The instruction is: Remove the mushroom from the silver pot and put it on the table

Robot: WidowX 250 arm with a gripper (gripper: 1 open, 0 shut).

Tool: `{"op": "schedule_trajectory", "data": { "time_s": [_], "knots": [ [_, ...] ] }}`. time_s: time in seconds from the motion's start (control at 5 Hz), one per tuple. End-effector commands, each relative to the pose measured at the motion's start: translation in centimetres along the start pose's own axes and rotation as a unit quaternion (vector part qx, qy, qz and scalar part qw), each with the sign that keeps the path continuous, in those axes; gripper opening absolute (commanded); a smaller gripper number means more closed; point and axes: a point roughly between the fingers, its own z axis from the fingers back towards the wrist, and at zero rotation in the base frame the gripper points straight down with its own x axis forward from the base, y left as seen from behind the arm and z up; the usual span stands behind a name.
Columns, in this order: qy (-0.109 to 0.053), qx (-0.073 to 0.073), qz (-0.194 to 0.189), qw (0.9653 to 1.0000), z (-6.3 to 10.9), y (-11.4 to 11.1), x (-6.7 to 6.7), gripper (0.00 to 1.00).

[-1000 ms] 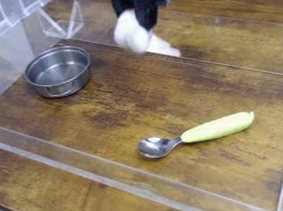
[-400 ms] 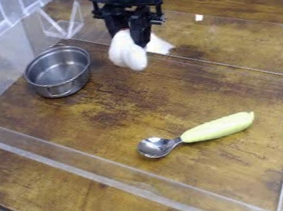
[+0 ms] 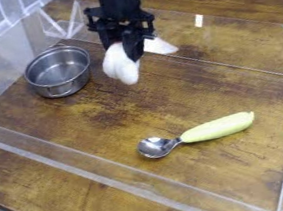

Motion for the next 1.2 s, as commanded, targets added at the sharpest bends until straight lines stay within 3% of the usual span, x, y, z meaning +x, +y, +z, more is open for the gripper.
{"op": "schedule_trajectory", "data": {
  "time_s": [0.0, 0.4, 0.8, 1.0],
  "knots": [
    [-0.03, 0.002, -0.001, 0.9995, 0.5, -0.4, 0.9, 0.0],
    [-0.019, -0.006, 0.008, 0.9998, -2.1, -0.9, 1.1, 0.0],
    [-0.01, -0.021, -0.056, 0.9981, -3.1, -0.4, 2.5, 0.0],
    [0.002, -0.019, -0.043, 0.9989, -2.8, -0.4, 2.9, 1.0]
  ]
}}
